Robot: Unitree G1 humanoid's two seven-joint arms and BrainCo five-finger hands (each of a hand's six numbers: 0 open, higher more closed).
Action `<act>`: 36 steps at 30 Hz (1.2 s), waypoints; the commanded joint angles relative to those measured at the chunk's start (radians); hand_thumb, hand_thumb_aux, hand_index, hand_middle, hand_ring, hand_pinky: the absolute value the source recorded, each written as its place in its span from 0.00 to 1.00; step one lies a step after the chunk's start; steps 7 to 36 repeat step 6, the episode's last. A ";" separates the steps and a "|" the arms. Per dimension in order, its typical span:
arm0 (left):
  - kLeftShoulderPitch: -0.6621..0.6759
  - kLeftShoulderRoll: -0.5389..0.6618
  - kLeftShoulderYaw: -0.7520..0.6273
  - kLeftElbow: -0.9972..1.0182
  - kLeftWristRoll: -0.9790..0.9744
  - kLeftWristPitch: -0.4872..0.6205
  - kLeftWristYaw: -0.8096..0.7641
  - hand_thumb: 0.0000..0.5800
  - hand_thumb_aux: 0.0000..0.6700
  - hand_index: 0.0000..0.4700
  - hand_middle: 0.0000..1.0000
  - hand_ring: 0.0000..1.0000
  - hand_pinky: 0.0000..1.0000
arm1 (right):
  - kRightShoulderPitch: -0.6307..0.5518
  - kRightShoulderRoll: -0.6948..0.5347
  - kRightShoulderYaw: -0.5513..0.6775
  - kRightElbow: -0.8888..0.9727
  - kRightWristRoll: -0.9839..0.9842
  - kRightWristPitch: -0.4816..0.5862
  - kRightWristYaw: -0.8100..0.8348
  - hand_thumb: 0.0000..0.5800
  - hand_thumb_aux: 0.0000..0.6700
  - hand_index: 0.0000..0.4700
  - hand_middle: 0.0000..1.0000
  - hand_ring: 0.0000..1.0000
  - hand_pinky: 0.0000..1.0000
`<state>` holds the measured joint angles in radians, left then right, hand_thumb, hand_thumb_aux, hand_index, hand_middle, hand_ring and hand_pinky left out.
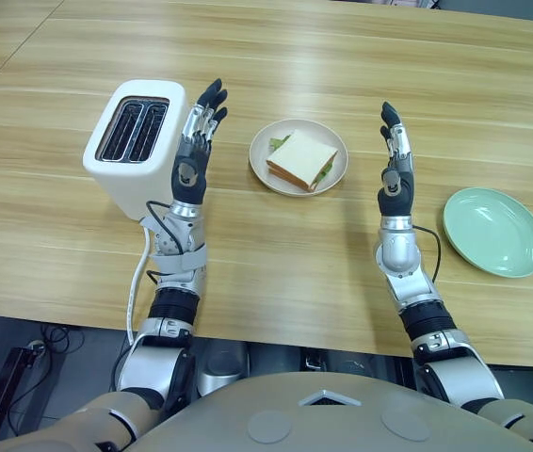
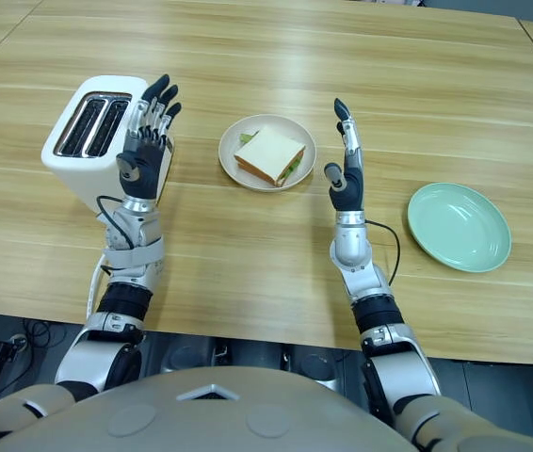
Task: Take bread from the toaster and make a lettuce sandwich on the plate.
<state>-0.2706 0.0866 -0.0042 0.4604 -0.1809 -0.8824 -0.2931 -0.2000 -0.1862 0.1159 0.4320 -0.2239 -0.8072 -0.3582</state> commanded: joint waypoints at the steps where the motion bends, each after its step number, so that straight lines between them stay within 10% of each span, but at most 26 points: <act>1: 0.006 -0.006 0.008 0.001 0.021 -0.002 0.005 0.00 0.00 0.00 0.00 0.00 0.00 | 0.011 0.013 -0.030 -0.025 0.015 0.012 0.033 0.00 0.00 0.00 0.00 0.00 0.00; 36: -0.001 -0.009 0.019 0.030 0.045 -0.012 0.017 0.00 0.00 0.00 0.00 0.00 0.00 | 0.006 0.024 -0.055 -0.019 0.009 0.014 0.056 0.00 0.00 0.00 0.00 0.00 0.00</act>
